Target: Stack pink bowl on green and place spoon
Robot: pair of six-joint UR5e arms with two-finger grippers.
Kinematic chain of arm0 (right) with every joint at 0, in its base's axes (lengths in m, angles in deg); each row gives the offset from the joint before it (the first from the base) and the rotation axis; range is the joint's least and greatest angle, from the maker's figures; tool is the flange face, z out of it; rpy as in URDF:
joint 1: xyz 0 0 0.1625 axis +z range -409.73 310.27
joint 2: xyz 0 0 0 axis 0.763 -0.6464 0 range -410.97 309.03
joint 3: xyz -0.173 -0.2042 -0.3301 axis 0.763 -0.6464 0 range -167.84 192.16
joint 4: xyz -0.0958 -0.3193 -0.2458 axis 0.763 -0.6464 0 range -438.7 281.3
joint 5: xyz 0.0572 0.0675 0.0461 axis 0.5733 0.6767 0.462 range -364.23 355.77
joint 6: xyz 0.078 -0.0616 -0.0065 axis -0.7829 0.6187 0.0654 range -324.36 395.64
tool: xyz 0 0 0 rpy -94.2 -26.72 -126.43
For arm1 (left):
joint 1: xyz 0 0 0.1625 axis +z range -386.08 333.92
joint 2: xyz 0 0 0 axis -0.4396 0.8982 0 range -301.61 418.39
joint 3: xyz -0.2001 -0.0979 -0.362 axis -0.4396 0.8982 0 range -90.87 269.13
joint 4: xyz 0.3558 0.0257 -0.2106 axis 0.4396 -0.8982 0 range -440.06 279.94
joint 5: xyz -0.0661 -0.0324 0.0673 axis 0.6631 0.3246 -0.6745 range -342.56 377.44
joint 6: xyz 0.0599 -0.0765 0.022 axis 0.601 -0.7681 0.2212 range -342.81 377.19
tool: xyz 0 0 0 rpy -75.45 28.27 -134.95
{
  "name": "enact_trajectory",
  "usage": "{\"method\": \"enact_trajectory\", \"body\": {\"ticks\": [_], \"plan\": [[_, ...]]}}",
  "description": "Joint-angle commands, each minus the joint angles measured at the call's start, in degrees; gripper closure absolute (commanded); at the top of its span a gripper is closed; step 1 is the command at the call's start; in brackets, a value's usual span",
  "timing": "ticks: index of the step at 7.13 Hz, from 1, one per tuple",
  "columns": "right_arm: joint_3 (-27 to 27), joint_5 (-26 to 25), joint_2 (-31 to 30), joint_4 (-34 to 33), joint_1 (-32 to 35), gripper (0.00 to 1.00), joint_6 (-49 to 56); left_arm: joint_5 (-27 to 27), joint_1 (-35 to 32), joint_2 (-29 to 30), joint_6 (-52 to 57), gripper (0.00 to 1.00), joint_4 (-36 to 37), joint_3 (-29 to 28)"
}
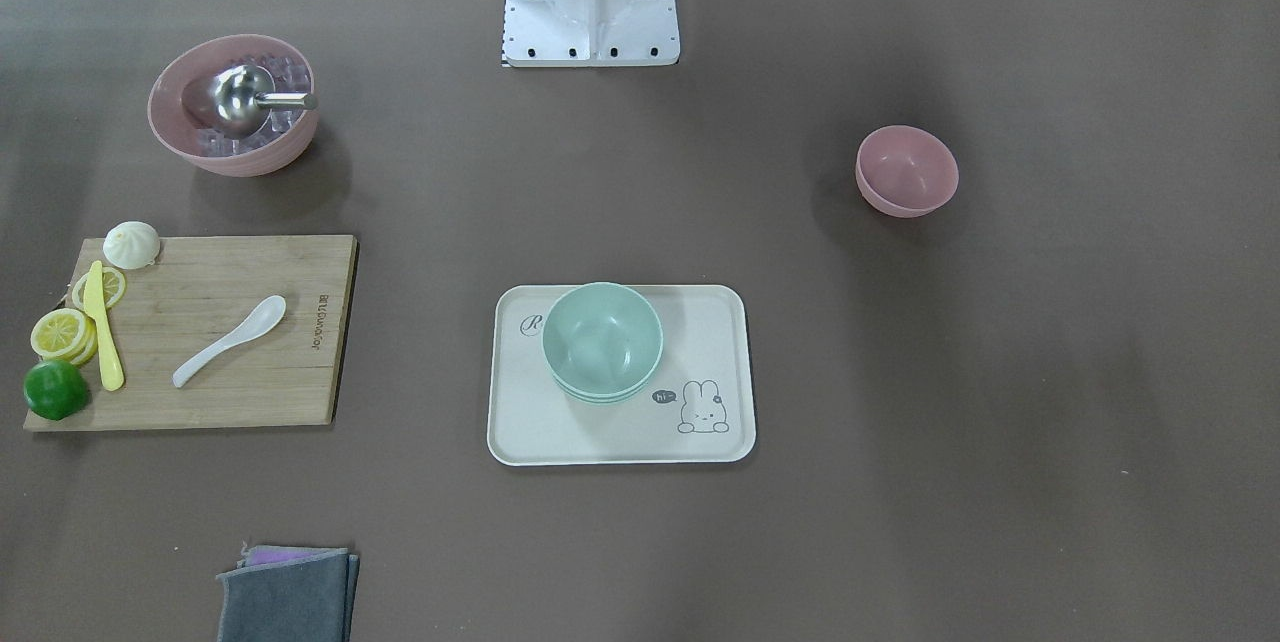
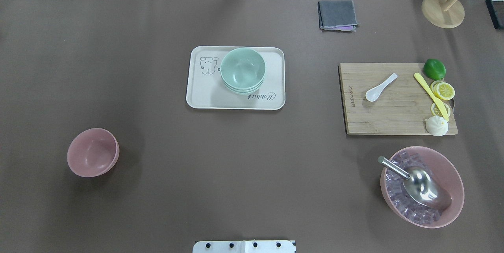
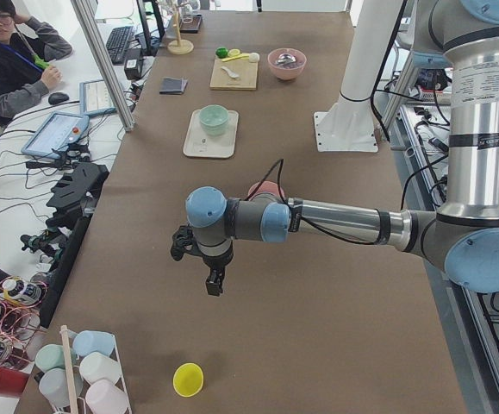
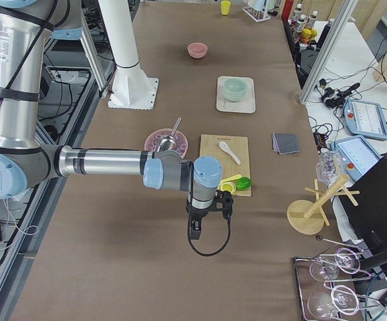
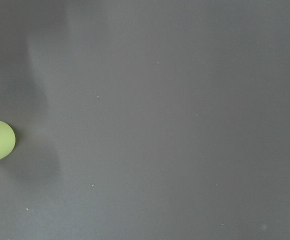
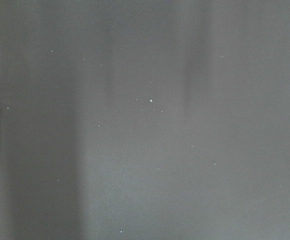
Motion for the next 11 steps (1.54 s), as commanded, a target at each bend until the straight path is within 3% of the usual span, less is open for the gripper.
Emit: {"method": "enact_trajectory", "body": {"ticks": [1,3,6,7,8,9,11], "plan": [[0.09,0.0,0.0,0.0,0.09,0.0,0.0,-0.89,0.26,0.17,0.0,0.01,0.06,0.24],[0.26,0.09,0.09,0.0,0.09,0.0,-0.09,-0.9,0.18,0.18,0.0,0.01,-0.03,1.38],[4.13,-0.96,0.17,0.0,0.09,0.0,0.0,-0.2,0.26,0.88,-0.61,0.01,-0.12,6.19],[7.79,-0.97,0.09,0.0,0.09,0.0,-0.09,-0.19,0.26,1.66,-1.22,0.01,-0.72,7.87],[11.83,-0.88,-0.09,0.0,0.09,0.0,-0.09,-0.28,0.26,2.28,-1.14,0.01,-4.73,7.89],[14.04,-0.88,1.04,0.0,0.09,0.0,-0.09,-0.8,0.26,4.11,-1.32,0.01,-15.04,5.45],[13.28,-0.79,4.74,-0.09,0.09,0.0,0.17,-0.19,0.26,4.48,-1.15,0.01,-20.41,1.75]]}}
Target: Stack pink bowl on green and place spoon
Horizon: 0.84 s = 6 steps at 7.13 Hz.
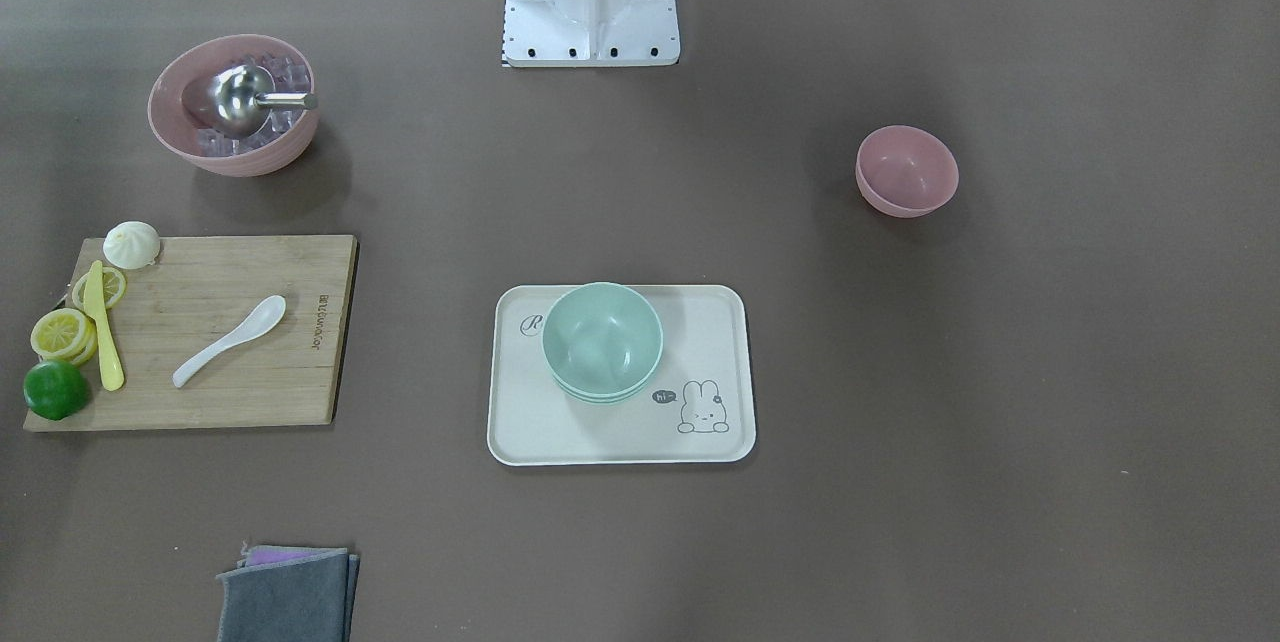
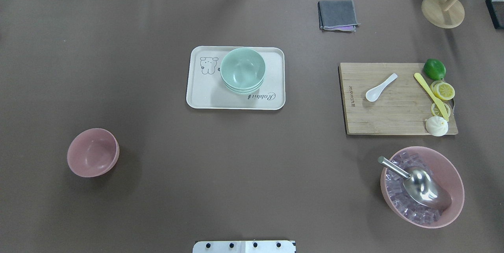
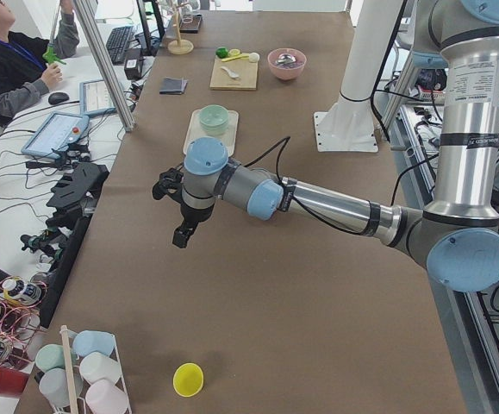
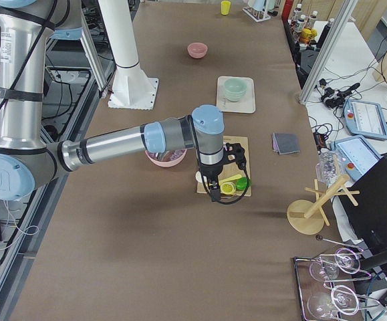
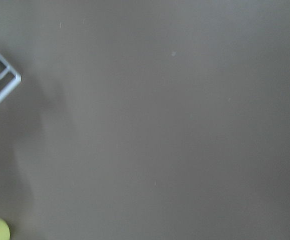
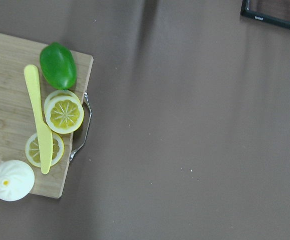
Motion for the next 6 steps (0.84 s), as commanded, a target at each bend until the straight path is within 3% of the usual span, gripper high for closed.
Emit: {"method": "enact_trajectory", "body": {"ticks": [1,4,5,6], "plan": [[-0.1,1.18,0.89,1.15,0.0,0.0,0.03,0.21,0.09,-0.48,0.22,0.01,-4.83,-2.33],[-1.51,3.71,0.45,1.51,-0.7,0.0,-0.23,2.74,0.35,-1.81,-0.13,0.01,-8.01,-2.69],[-1.51,5.56,0.36,1.43,-1.22,0.0,-1.89,10.51,0.53,-2.59,-5.44,0.01,-8.62,-2.51],[-1.43,5.75,0.45,1.6,-2.8,0.0,-6.86,12.76,2.27,-6.69,-10.98,0.01,-13.49,-0.6]]}}
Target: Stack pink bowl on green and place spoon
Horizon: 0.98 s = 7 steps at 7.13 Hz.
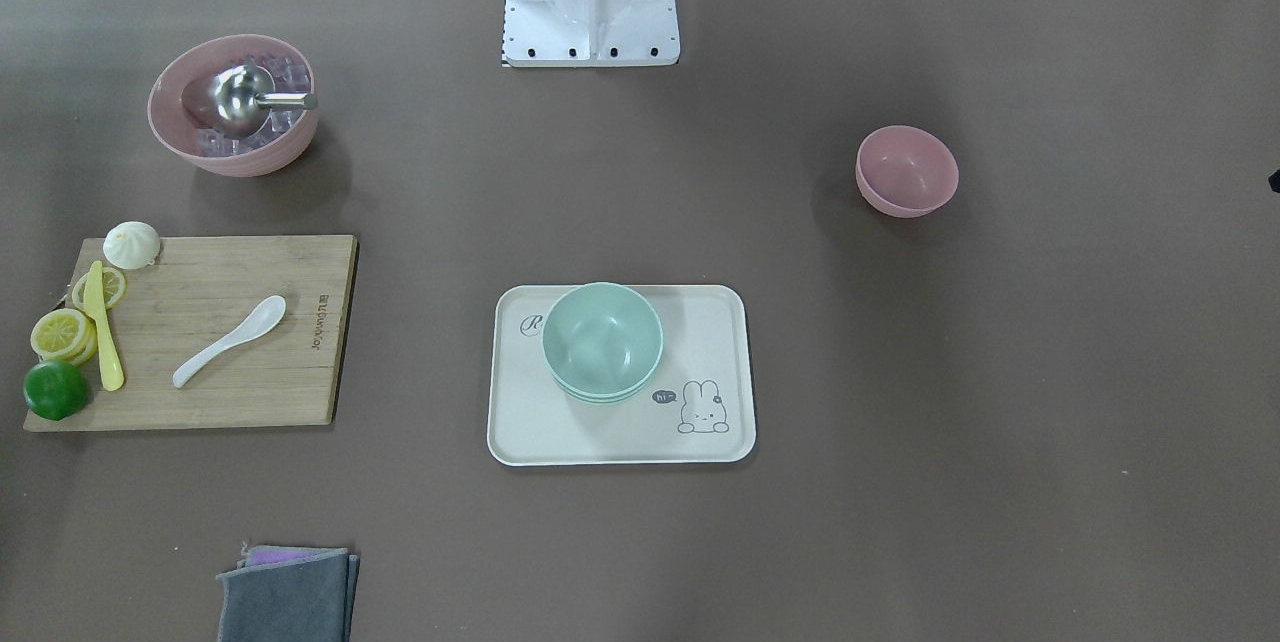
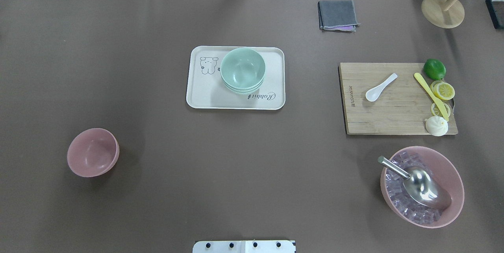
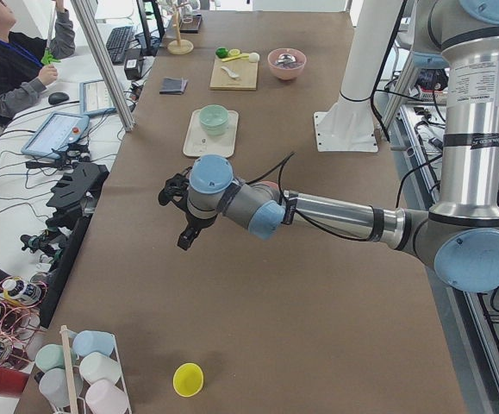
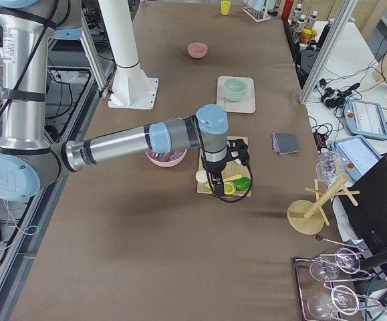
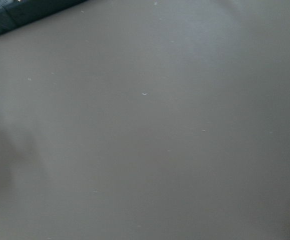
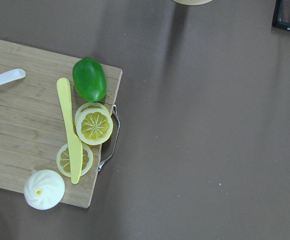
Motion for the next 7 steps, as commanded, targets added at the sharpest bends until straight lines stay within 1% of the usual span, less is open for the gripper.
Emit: {"method": "enact_trajectory", "body": {"ticks": [1,2,3,4,5,6,7], "plan": [[0.36,0.7,0.03,0.29,-4.47,0.0,-9.71,3.93,6.08,-6.84,-16.16,0.01,-13.98,1.95],[0.71,0.35,0.03,3.33,-6.93,0.0,-14.73,2.88,10.74,-8.09,-26.79,0.01,-22.26,1.86],[0.71,-0.96,-0.57,8.85,-10.0,0.0,-22.69,-0.87,16.26,-8.28,-31.25,0.01,-25.48,1.86],[0.63,-5.58,-2.32,14.82,-14.04,0.0,-28.86,-6.48,21.37,-8.28,-32.51,0.02,-25.68,2.04],[0.54,-8.5,-3.21,17.75,-17.21,0.0,-32.76,-11.32,26.64,-8.2,-34.53,0.02,-25.69,2.21],[0.54,-9.75,-3.48,18.13,-18.37,0.0,-33.23,-15.63,31.39,-7.85,-36.37,0.03,-25.69,2.39],[0.45,-10.02,-3.48,18.13,-18.47,0.0,-33.23,-19.33,36.48,-7.5,-38.74,0.06,-25.69,2.91]]}}
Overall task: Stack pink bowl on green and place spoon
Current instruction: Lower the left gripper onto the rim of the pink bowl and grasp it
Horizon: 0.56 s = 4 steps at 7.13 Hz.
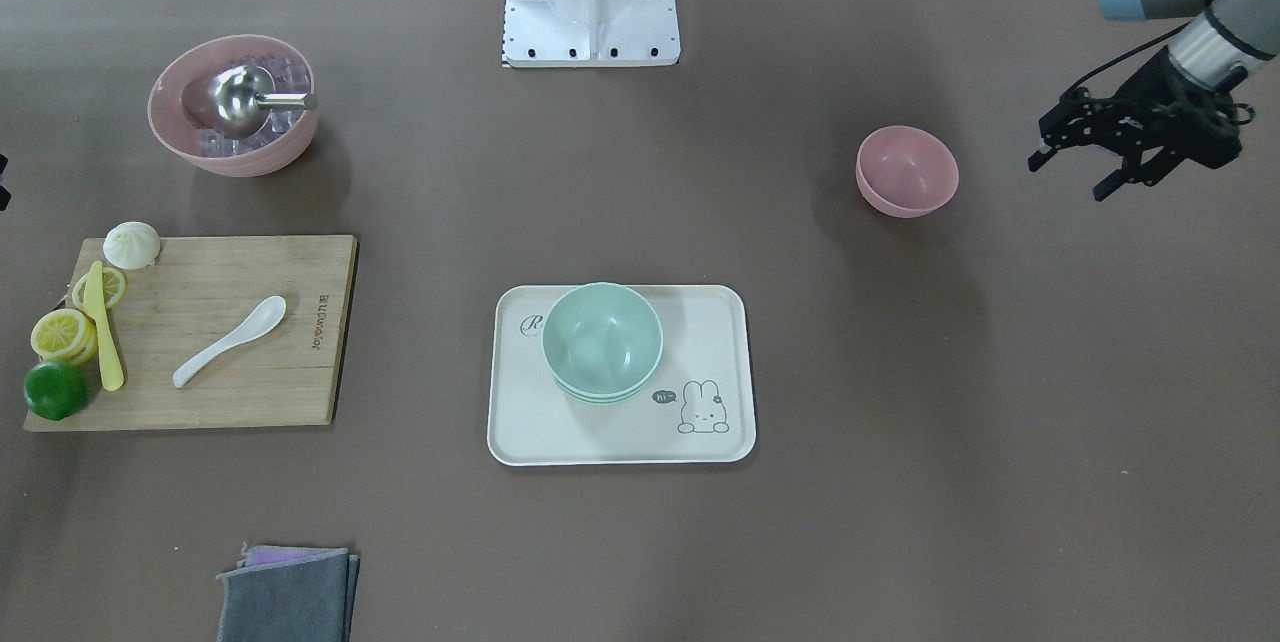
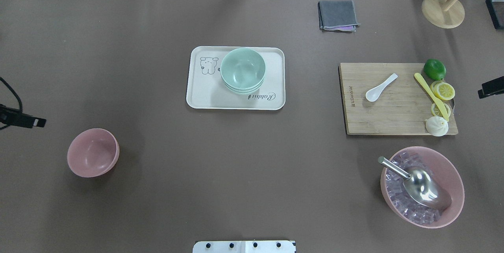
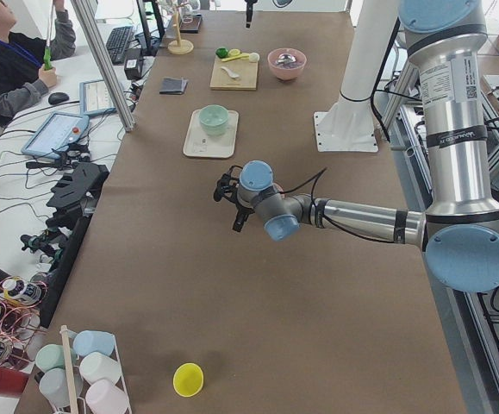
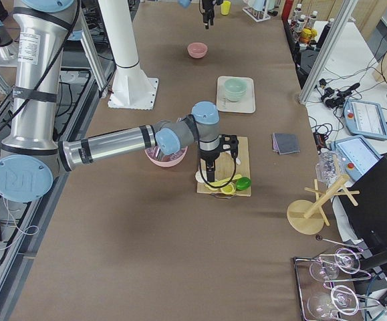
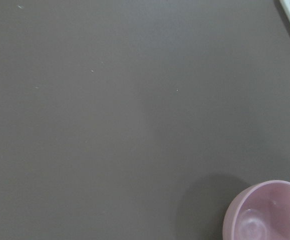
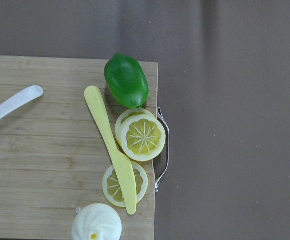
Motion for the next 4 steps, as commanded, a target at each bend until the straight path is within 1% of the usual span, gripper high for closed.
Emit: {"method": "enact_trajectory", "body": {"ticks": [1,2,4], "plan": [[-0.08,-1.1,-0.28,0.82,-1.06,0.0,-0.94,-8.53,11.04,0.38,-5.45,0.14,-0.1,1.54],[-0.08,-1.1,-0.28,0.82,-1.06,0.0,-0.94,-8.91,12.39,0.9,-5.92,0.23,-0.1,1.81],[-0.25,-1.19,-0.19,0.82,-1.06,0.0,-0.94,-8.92,12.75,1.26,-5.92,0.5,-0.01,1.29]]}}
